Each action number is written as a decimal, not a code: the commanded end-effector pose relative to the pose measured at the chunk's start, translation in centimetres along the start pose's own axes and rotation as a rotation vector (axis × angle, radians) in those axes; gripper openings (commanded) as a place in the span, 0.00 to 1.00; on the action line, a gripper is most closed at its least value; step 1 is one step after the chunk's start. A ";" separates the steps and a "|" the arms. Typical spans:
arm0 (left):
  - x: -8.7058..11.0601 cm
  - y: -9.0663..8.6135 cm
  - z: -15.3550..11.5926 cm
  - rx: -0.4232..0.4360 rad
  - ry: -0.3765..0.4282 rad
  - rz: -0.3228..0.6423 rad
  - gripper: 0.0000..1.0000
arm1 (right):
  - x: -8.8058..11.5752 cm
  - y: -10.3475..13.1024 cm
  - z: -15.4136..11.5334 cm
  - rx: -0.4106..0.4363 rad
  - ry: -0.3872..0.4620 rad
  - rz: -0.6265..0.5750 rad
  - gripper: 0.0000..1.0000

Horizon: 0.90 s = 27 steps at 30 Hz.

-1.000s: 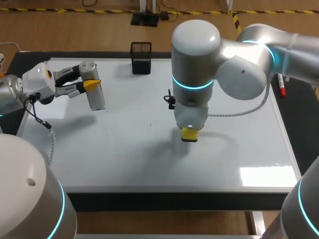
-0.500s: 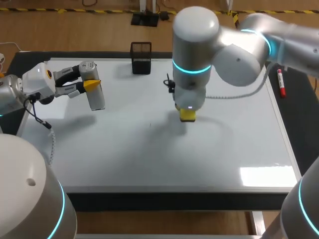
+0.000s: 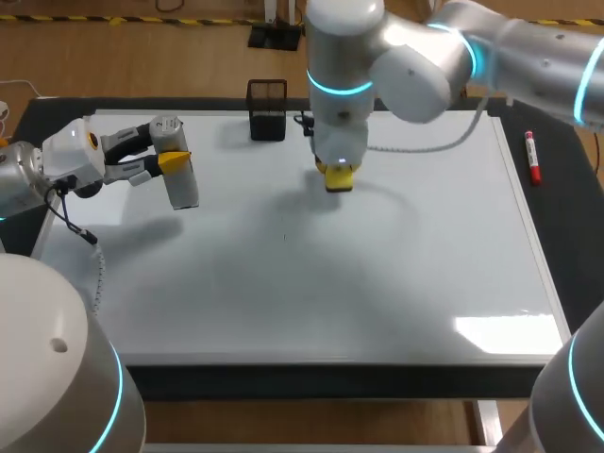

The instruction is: Pick up the inspection probe, press it on each red-marked spot on the whiteboard one by one, put down the probe, pick up the eraser, and wipe off all the red marks.

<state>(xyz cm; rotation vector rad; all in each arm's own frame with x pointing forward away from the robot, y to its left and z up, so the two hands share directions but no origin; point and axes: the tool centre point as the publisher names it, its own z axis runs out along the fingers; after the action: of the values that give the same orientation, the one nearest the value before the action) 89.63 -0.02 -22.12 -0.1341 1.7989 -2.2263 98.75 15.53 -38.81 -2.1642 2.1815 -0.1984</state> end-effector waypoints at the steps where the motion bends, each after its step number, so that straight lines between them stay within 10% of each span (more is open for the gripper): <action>1: 0.0 -0.1 0.0 -0.001 0.000 0.000 0.00 | -1.0 -4.2 0.8 -0.073 0.019 0.002 0.00; 27: 0.0 -0.1 0.0 -0.001 0.000 0.000 0.00 | -1.8 -10.3 2.8 -0.114 0.012 0.024 0.00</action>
<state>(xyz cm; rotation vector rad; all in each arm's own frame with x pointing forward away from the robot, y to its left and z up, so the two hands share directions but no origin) 89.63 -0.02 -22.12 -0.1341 1.7989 -2.2263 108.75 16.96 -40.15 -2.1856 2.2657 -0.0978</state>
